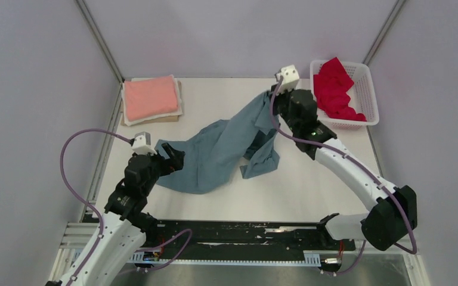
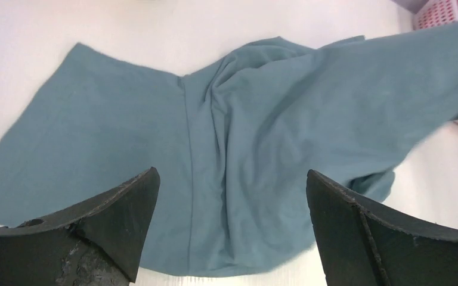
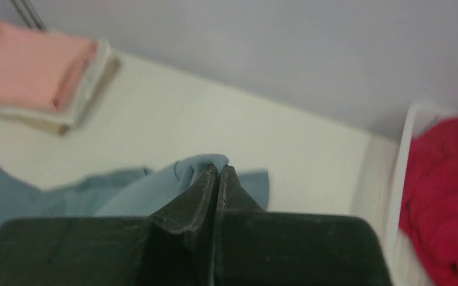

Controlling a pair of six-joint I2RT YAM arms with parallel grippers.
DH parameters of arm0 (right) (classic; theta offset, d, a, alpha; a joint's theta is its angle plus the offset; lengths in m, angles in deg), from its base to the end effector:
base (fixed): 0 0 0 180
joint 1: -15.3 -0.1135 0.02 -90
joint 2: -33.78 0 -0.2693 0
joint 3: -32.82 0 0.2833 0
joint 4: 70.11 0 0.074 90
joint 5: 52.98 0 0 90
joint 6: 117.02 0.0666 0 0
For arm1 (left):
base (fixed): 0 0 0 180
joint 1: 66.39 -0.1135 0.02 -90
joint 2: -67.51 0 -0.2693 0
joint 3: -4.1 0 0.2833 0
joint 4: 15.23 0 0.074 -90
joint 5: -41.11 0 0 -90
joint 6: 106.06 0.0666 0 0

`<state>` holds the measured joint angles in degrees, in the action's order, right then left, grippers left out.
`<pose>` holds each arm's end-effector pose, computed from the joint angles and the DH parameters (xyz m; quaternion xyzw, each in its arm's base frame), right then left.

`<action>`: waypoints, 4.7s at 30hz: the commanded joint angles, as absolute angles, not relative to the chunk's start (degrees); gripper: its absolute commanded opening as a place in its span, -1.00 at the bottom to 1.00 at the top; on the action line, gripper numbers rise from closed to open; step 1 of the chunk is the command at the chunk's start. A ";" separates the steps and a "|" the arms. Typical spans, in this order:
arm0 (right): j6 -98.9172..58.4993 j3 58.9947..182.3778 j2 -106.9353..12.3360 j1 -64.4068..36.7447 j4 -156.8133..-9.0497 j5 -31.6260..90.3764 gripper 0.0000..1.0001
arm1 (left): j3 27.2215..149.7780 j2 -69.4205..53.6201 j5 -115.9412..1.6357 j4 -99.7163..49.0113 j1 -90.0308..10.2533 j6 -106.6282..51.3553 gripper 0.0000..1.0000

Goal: Fold and stack the t-shirts
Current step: Move the tshirt to the center of the board, then flatten out the tshirt

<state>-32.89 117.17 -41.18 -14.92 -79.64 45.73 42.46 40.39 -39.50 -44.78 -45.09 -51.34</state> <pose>0.3243 0.1772 0.4195 -0.1677 0.6878 0.0960 0.6997 0.1817 -0.0592 0.2476 -0.1459 0.7960 -0.2182 0.5454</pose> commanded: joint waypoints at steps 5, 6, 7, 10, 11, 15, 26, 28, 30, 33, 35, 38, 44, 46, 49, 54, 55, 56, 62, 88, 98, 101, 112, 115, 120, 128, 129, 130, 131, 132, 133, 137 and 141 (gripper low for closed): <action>-15.51 92.85 -42.56 -14.23 -77.86 60.37 -1.00 | 41.99 36.00 -37.20 -52.46 -44.88 -57.18 1.00; -13.62 92.13 -43.54 -13.78 -80.03 61.53 -1.00 | 41.82 35.45 -37.51 -53.17 -44.91 -58.20 1.00; -11.63 91.55 -44.43 -13.39 -81.78 62.16 -1.00 | 41.31 34.27 -37.58 -53.46 -44.91 -58.75 1.00; -9.15 89.31 -46.59 -13.10 -85.89 62.31 -0.98 | 40.54 30.07 -38.30 -53.58 -44.88 -61.36 1.00; -8.19 89.00 -47.18 -13.09 -86.72 62.45 -0.87 | 40.47 29.01 -38.72 -53.08 -44.87 -61.74 1.00; -5.94 89.47 -48.05 -13.09 -90.19 61.04 -0.47 | 40.40 22.42 -43.25 -48.69 -44.91 -61.89 1.00; -5.51 85.55 -30.40 -12.51 -92.93 54.92 1.00 | 43.46 4.50 -51.12 -39.66 -44.86 -60.56 1.00; -8.44 84.12 -29.85 -11.80 -90.19 49.09 1.00 | 44.99 0.79 -52.05 -38.80 -44.86 -60.15 1.00; -10.37 83.82 -30.84 -11.08 -88.08 44.16 1.00 | 46.66 -2.75 -52.27 -38.49 -44.69 -59.69 0.97; -12.12 84.44 -35.49 -10.18 -85.19 42.02 1.00 | 49.17 -7.98 -52.12 -38.60 -43.99 -59.28 0.77; -12.21 86.29 -39.42 -8.50 -84.22 40.91 0.93 | 50.14 -10.65 -51.73 -38.77 -43.26 -59.36 0.61; -11.72 88.26 -44.61 -6.83 -83.44 40.69 0.68 | 51.33 -13.44 -49.83 -39.79 -42.60 -60.03 -0.01; -11.77 88.36 -46.27 -5.52 -84.50 38.36 -0.74 | 55.89 -15.08 -40.04 -46.39 -42.48 -61.67 -1.00; -11.68 88.59 -43.82 -5.47 -86.30 38.13 -0.91 | 58.58 -12.58 -36.68 -48.37 -42.53 -61.88 -1.00; -12.80 90.84 -37.46 -5.53 -89.92 38.56 -1.00 | 61.19 -6.50 -31.87 -49.61 -42.50 -61.19 -1.00; -15.61 96.55 -27.47 -5.50 -92.33 37.98 -1.00 | 66.43 6.68 -29.19 -48.07 -42.49 -56.91 -1.00; -16.38 97.93 -26.34 -5.53 -92.07 36.97 -1.00 | 67.26 7.87 -28.76 -46.96 -42.48 -55.43 -1.00; -17.05 99.46 -25.58 -5.51 -92.01 36.53 -1.00 | 69.23 9.51 -28.59 -46.39 -42.50 -54.64 -1.00; -22.19 114.43 -32.32 -4.89 -91.43 42.07 -1.00 | 84.11 6.09 -26.21 -42.46 -44.07 -47.03 -1.00; -27.46 119.22 -33.76 3.24 -98.87 46.00 -1.00 | 96.49 -0.73 -56.48 -50.44 -49.48 -39.33 -1.00; -16.45 99.04 -30.95 4.35 -115.03 63.11 -0.93 | 57.46 9.46 -57.11 -54.59 -30.02 -56.34 -0.87; -13.63 99.42 -34.47 5.48 -116.28 67.78 -0.87 | 52.81 10.35 -64.19 -50.40 -26.14 -61.13 -0.28; 1.09 108.88 -43.19 5.61 -131.93 75.23 1.00 | 62.20 14.90 -51.63 -55.00 -20.91 -55.12 1.00; 2.14 104.10 -35.86 4.17 -129.15 65.44 1.00 | 65.41 12.21 -40.22 -52.25 -21.70 -52.67 1.00; 5.89 91.53 -18.74 2.50 -122.53 49.71 1.00 | 72.81 -4.69 -44.17 -44.60 -31.87 -48.72 1.00; 5.48 77.03 -11.49 -1.63 -112.27 31.71 1.00 | 87.71 -32.16 -52.81 -44.83 -39.87 -46.14 1.00; 5.26 77.22 -13.82 -3.00 -111.39 32.91 1.00 | 89.55 -33.79 -53.84 -45.71 -40.17 -46.12 1.00; 4.72 77.52 -16.20 -4.33 -110.04 34.27 1.00 | 90.34 -36.22 -55.31 -45.64 -40.52 -46.16 1.00; 4.63 77.95 -18.97 -5.58 -108.50 35.68 1.00 | 90.38 -37.18 -56.43 -45.21 -40.58 -46.28 1.00; 4.60 78.62 -21.86 -6.13 -106.97 36.52 1.00 | 90.08 -38.58 -57.06 -44.42 -40.62 -46.37 1.00; 4.87 79.46 -25.14 -6.27 -105.98 37.89 1.00 | 89.86 -39.15 -57.77 -44.24 -40.63 -46.73 1.00; 5.74 84.75 -39.43 -6.25 -104.18 44.01 1.00 | 85.48 -39.30 -57.93 -43.28 -40.64 -48.08 1.00; 5.25 91.92 -51.93 -6.24 -102.33 45.47 1.00 | 76.18 -35.05 -60.84 -40.14 -40.58 -51.95 1.00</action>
